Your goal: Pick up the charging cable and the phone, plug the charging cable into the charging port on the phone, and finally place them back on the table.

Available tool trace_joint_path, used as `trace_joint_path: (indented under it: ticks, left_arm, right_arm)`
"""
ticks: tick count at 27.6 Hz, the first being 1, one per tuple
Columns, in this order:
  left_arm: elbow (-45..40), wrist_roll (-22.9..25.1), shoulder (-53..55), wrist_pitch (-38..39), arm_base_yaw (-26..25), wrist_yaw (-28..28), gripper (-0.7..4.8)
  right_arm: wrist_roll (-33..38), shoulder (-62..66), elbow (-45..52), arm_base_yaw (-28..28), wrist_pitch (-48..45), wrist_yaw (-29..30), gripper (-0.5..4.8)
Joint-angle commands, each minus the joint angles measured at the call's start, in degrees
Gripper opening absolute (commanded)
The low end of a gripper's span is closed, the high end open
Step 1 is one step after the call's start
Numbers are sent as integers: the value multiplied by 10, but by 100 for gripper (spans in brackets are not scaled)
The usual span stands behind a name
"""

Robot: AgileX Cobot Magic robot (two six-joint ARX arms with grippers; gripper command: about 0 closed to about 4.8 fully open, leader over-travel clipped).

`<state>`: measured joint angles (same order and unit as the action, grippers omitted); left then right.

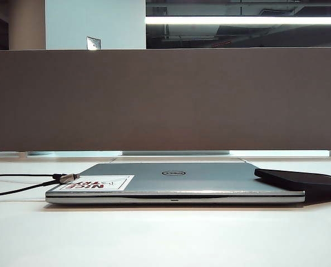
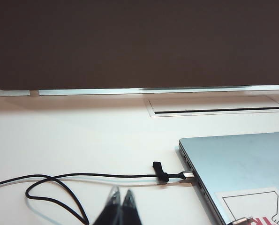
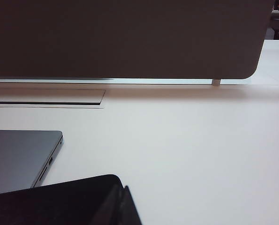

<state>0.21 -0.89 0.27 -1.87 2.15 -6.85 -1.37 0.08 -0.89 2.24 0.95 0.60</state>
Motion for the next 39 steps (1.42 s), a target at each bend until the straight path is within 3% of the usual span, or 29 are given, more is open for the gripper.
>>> trace_joint_path:
  ticks: [1,8,17,21,29,39]
  left_arm:
    - [3,5,0,-7,0,0,-5]
    - [3,5,0,-7,0,0,-5]
    - [3,-14,0,-16,0,0,-5]
    - [14,-27,0,-56,0,0,-5]
    - [58,-30,17,-56,0,0,-5]
    - [116,-28,140,-85,1,0,-5]
  right_arm:
    - [-4,-1,-3,0,-12,0,-1]
    - [35,-1,-3,0,-12,0,-1]
    - [35,-1,-19,0,-16,-1,-1]
    - [43,6,-67,-1,6,-1,-1]
    - [78,72,-168,-1,9,5,-2]
    - [78,174,-266,-2,5,47,-2]
